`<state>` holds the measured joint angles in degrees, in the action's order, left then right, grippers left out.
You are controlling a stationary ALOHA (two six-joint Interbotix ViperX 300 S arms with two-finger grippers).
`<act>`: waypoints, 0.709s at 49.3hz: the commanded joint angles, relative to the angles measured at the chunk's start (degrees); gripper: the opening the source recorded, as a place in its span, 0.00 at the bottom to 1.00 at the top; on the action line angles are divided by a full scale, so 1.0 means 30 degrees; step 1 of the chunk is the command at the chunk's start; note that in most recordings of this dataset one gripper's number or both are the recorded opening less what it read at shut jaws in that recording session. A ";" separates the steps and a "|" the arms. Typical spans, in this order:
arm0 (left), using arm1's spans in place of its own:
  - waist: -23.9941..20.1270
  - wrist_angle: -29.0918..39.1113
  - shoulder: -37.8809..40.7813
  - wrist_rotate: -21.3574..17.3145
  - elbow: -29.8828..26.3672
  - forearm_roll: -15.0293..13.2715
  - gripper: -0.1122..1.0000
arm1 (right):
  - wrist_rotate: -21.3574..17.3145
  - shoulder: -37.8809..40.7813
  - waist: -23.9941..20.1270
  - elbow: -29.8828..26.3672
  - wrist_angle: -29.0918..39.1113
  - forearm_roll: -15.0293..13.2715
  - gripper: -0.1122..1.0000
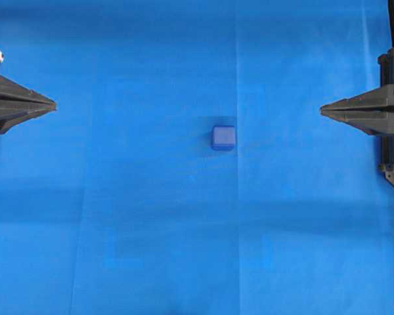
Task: Handover the blue block to the right arm after grasping it with the left arm, then place it in the designated position.
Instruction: 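Open the left gripper wide in preparation for grasping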
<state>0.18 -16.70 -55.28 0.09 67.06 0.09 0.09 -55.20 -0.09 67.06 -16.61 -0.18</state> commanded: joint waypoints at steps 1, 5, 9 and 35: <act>0.0234 0.0117 0.0029 0.0146 -0.0264 0.0059 0.10 | 0.0088 0.0088 -0.0029 -0.0352 -0.0146 0.0000 0.11; 0.0234 0.0352 0.0000 0.0088 -0.0293 0.0088 0.10 | 0.0117 0.0293 -0.0029 -0.0498 0.0264 -0.0088 0.09; 0.0205 0.0322 0.0000 0.0117 -0.0322 0.0088 0.10 | 0.0117 0.0352 -0.0029 -0.0703 0.0645 -0.0146 0.08; 0.0234 0.0469 0.0117 -0.0088 -0.0264 0.0088 0.33 | -0.0205 0.0352 0.0000 -0.0732 0.0732 0.0059 0.32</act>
<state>0.79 -15.03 -55.28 -0.18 67.06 0.26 -0.44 -54.49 -0.09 66.36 -14.15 -0.35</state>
